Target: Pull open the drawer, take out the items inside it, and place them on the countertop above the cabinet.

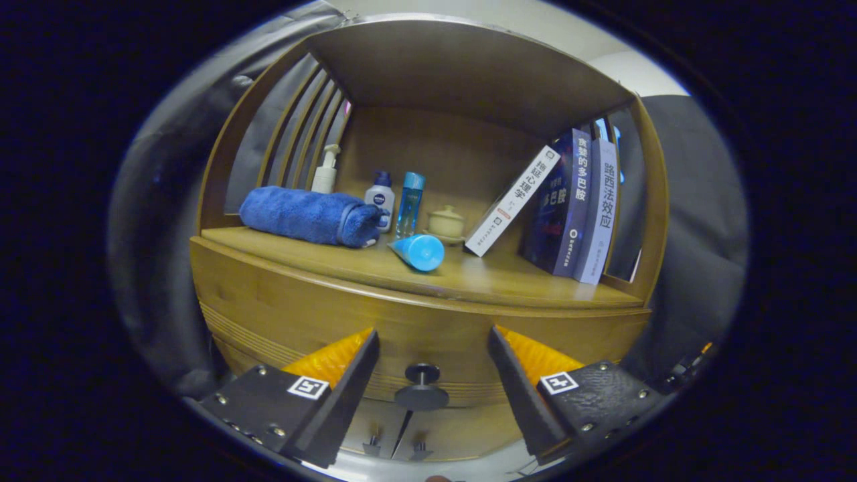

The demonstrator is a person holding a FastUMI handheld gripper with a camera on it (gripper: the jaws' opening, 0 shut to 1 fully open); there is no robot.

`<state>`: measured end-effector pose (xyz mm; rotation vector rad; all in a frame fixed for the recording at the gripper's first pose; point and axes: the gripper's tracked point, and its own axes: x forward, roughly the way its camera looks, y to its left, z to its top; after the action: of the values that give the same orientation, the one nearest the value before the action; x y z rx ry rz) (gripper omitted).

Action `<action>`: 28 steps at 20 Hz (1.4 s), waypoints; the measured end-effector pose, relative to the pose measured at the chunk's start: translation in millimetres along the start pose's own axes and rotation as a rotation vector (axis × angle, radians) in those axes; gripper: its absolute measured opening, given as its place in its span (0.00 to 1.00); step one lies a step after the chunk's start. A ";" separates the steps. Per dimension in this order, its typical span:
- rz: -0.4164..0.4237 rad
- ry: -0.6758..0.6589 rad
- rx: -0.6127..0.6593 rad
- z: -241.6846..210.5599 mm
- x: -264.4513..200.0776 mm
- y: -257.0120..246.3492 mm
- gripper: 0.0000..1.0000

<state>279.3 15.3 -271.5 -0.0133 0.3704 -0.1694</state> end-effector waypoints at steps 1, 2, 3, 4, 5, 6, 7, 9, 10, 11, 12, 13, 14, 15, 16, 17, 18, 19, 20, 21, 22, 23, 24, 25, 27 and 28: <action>0.002 -0.012 -0.004 0.1 -0.5 -0.7 0.99; 0.002 -0.010 -0.007 -1.2 0.9 -0.9 0.99; 0.002 -0.014 -0.006 -0.6 0.0 -0.9 0.99; 0.001 -0.013 -0.005 -1.4 0.2 -0.6 0.99; 0.003 -0.019 -0.007 -1.3 0.1 -0.6 0.99; 0.004 -0.027 -0.009 -0.9 0.6 -0.8 0.99; 0.005 -0.034 -0.016 -0.7 0.7 -0.9 0.99; 0.012 -0.017 -0.051 -3.7 -0.6 -0.4 0.99; 0.032 -0.022 -0.066 0.3 -6.0 3.9 0.99; 0.043 -0.067 -0.084 14.9 -14.3 5.7 0.99; 0.051 -0.120 -0.109 26.7 -23.5 5.4 0.99; 0.069 -0.168 -0.130 45.2 -38.0 8.7 0.98; 0.095 -0.206 -0.139 63.4 -54.6 14.1 0.98; 0.127 -0.230 -0.128 79.2 -72.5 19.4 0.98; 0.165 -0.246 -0.098 90.7 -91.1 25.2 0.98; 0.195 -0.253 -0.061 102.4 -108.6 28.2 0.97; 0.215 -0.256 -0.025 113.7 -125.1 25.5 0.97; 0.231 -0.264 0.006 125.5 -139.2 22.3 0.97; 0.252 -0.267 0.033 137.5 -149.6 20.3 0.98; 0.268 -0.263 0.055 148.1 -159.0 16.2 0.97; 0.274 -0.262 0.073 157.6 -168.0 8.4 0.97; 0.268 -0.268 0.087 168.8 -175.6 -1.4 0.97; 0.256 -0.280 0.091 178.1 -183.3 -13.0 0.98; 0.245 -0.294 0.088 185.3 -191.9 -24.3 0.98; 0.228 -0.300 0.093 189.1 -209.7 -45.6 0.98; 0.221 -0.297 0.101 187.3 -219.3 -54.6 0.97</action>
<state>136.7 -5.2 -15.7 0.1008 0.0652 0.0332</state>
